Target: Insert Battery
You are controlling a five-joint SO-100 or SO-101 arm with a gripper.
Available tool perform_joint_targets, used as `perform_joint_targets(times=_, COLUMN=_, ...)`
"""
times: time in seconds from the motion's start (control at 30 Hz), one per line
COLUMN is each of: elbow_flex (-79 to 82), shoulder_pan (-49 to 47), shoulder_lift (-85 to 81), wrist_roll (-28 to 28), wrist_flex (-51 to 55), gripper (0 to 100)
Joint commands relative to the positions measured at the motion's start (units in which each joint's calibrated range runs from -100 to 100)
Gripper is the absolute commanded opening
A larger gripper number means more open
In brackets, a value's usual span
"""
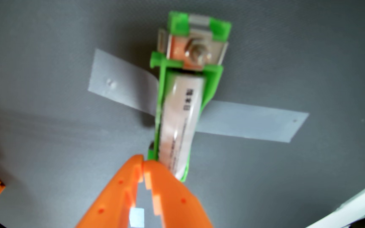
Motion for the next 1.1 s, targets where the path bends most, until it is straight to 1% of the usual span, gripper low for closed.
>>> perform_joint_targets(times=0.0, elbow_flex=-1.0, shoulder_pan=0.1, shoulder_lift=-1.0, wrist_roll=0.2, wrist_flex=-0.6, gripper=2)
perform_joint_targets(times=0.17, elbow_flex=-1.0, shoulder_pan=-4.4, shoulder_lift=-1.0, wrist_roll=0.3, wrist_flex=-0.4, gripper=2)
perform_joint_targets(times=0.3, elbow_flex=-1.0, shoulder_pan=-9.2, shoulder_lift=-1.0, wrist_roll=1.6, wrist_flex=-0.5, gripper=2)
perform_joint_targets(times=0.4, elbow_flex=-1.5, shoulder_pan=-10.5, shoulder_lift=-1.0, wrist_roll=1.6, wrist_flex=-0.5, gripper=2)
perform_joint_targets(times=0.83, elbow_flex=-12.5, shoulder_pan=-9.1, shoulder_lift=-1.0, wrist_roll=1.4, wrist_flex=6.9, gripper=2)
perform_joint_targets(times=1.07, elbow_flex=-12.9, shoulder_pan=-1.1, shoulder_lift=-1.0, wrist_roll=1.6, wrist_flex=7.1, gripper=2)
